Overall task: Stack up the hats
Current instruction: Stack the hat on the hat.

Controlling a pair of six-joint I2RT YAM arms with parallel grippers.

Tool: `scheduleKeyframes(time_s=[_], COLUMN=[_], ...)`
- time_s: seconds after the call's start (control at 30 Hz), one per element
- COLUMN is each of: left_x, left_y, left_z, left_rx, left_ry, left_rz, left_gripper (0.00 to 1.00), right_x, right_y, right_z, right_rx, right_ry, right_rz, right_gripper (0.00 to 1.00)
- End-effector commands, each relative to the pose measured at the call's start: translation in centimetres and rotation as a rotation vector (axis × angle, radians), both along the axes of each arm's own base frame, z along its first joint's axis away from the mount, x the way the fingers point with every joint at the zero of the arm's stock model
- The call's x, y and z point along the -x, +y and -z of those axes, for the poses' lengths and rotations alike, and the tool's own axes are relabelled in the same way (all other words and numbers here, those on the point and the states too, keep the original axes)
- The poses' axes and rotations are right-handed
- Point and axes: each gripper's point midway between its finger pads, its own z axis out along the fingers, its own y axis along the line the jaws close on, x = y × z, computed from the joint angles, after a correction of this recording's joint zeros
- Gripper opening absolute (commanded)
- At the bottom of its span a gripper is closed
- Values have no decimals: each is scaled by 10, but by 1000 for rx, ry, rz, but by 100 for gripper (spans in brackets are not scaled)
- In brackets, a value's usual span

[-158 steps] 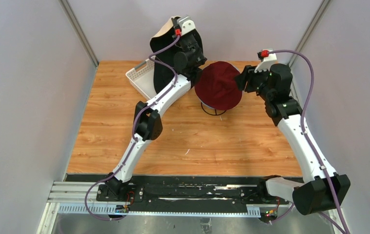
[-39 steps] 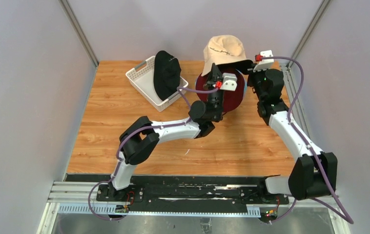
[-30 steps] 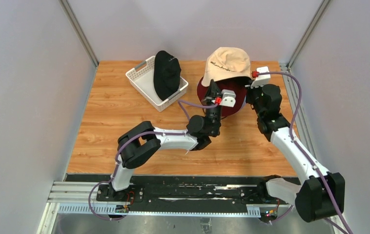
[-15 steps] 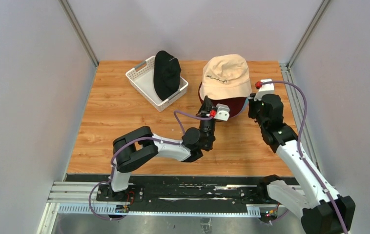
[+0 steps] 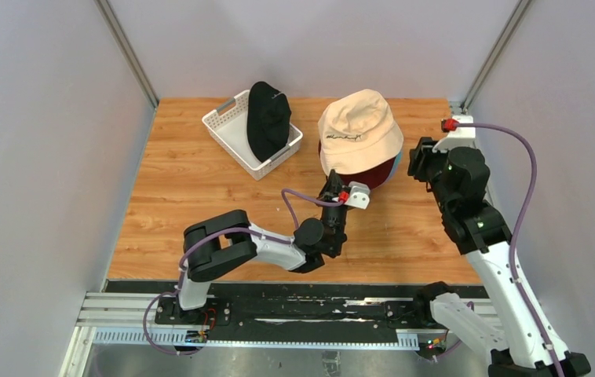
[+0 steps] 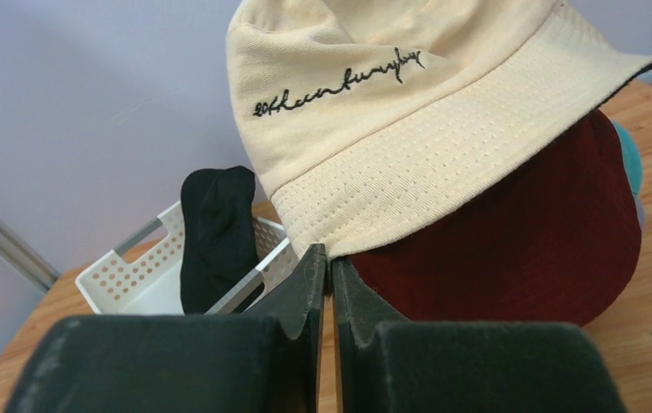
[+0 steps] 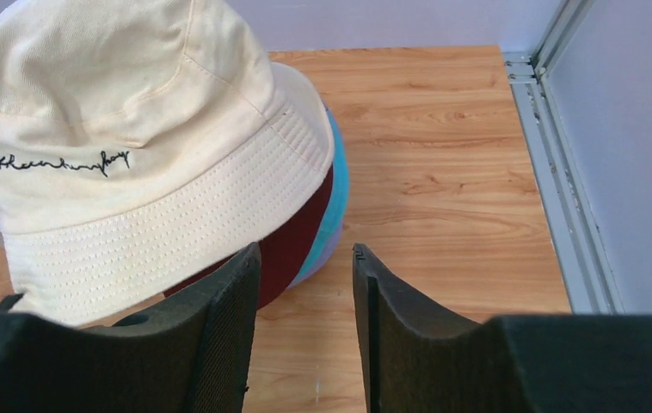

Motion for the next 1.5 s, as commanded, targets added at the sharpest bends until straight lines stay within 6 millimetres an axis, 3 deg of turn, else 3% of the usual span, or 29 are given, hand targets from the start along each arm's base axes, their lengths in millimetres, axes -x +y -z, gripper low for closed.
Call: scheduleKeyframes(time_s=[0.0, 0.17, 0.33, 0.57, 0.63, 0.97, 1.1, 1.33, 1.4, 1.47], left_x=[9, 13, 15, 16, 18, 58, 63, 48, 39, 16], left_y=[-7, -18, -28, -23, -14, 63, 96, 134, 140, 142], left_z=[6, 18, 26, 37, 37, 16, -9, -60, -74, -74], left_rx=[25, 8, -23, -34, -40, 95, 163, 347, 407, 502], left_ry=[-2, 6, 14, 43, 59, 169, 188, 196, 208, 325], left_rz=[8, 24, 8, -28, -60, -157, -202, -264, -194, -35], left_gripper=[9, 12, 17, 47, 57, 65, 71, 81, 83, 81], right_x=[-13, -26, -39, -54, -58, -73, -80, -83, -83, -83], right_y=[22, 36, 15, -10, -11, -13, -12, -6, -5, -5], right_z=[6, 8, 15, 36, 43, 61, 62, 66, 65, 64], right_rx=[-63, -196, -403, -622, -674, -859, -922, -997, -1010, -1024], right_ry=[54, 73, 94, 117, 119, 109, 109, 128, 123, 119], right_rz=[-59, -107, -96, -135, -159, -237, -286, -347, -363, -373], right_gripper=[44, 45, 45, 46, 46, 48, 48, 48, 48, 49])
